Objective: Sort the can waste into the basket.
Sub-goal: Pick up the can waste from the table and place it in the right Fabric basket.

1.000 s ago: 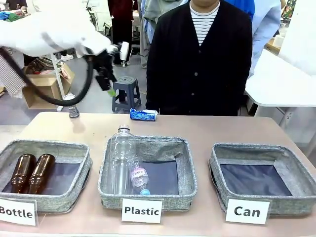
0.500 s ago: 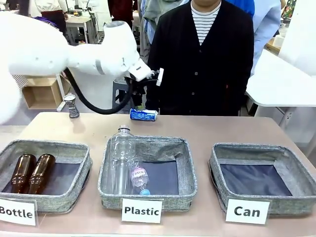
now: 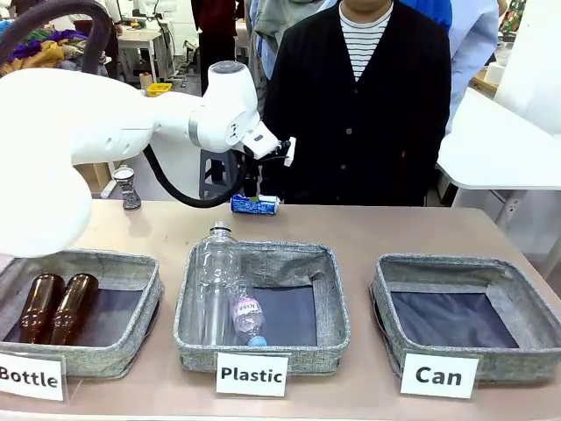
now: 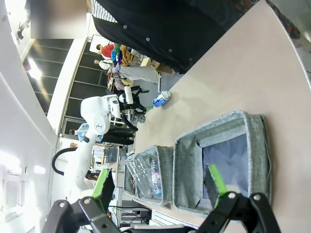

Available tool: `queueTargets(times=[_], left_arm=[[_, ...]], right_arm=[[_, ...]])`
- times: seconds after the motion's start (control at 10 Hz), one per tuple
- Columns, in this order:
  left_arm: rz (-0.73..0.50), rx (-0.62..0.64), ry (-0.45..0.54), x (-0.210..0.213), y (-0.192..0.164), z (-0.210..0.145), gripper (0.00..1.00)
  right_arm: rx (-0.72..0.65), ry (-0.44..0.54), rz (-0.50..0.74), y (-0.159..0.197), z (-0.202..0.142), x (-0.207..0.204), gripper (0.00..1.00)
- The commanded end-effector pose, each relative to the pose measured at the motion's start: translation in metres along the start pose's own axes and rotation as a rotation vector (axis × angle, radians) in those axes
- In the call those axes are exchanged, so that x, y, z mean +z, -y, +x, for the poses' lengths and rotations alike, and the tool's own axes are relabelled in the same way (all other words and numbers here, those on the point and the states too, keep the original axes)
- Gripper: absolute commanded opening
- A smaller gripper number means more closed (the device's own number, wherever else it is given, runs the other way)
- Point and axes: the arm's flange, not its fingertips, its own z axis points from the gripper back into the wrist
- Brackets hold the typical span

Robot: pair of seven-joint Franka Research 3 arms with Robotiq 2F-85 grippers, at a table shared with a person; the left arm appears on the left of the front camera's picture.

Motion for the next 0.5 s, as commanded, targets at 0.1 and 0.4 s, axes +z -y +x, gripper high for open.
queueTargets(times=[0.1,0.4], left_arm=[[-0.164,0.028,0.025,-0.020,-0.042,-0.001,1.00],[-0.249,0.070,0.048,-0.049,-0.057,-0.012,1.00]], right_arm=[[0.025,0.017,0.023,0.000,0.002,-0.001,1.00],[0.025,0.017,0.023,0.000,0.002,-0.001,1.00]])
